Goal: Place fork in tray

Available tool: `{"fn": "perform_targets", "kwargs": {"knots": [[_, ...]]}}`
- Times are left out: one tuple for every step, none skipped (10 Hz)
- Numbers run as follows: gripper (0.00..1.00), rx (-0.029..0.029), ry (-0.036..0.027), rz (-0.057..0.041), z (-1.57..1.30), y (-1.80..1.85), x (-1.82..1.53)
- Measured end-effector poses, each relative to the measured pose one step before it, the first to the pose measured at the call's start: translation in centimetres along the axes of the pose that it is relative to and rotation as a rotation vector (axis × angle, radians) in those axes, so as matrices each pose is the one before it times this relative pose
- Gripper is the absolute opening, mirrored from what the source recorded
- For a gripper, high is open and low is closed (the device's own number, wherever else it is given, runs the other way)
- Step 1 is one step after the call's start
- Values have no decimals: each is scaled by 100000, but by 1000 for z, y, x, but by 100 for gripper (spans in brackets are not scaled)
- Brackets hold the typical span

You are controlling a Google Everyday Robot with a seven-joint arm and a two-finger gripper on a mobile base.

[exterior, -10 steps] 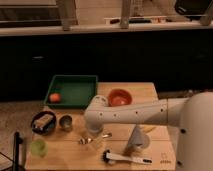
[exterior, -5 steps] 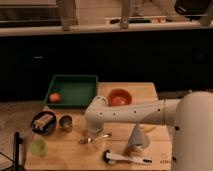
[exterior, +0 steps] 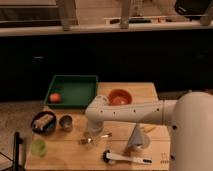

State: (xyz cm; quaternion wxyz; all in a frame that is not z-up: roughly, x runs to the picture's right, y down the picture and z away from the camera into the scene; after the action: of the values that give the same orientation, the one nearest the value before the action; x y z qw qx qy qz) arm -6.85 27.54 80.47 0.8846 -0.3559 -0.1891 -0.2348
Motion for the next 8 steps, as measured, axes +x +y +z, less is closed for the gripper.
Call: {"fn": "perform_targets", "kwargs": {"knots": [[3, -565, 137, 169, -165, 225, 107], [0, -226, 2, 139, -41, 93, 49], [0, -39, -134, -1, -7, -34, -36], [0, -871, -544, 512, 196, 53, 194], [0, -690, -476, 252, 174, 20, 124], [0, -116, 225, -236, -80, 43, 32], [0, -232, 351, 141, -143, 108, 215], [0, -7, 106, 154, -45, 39, 109]]}}
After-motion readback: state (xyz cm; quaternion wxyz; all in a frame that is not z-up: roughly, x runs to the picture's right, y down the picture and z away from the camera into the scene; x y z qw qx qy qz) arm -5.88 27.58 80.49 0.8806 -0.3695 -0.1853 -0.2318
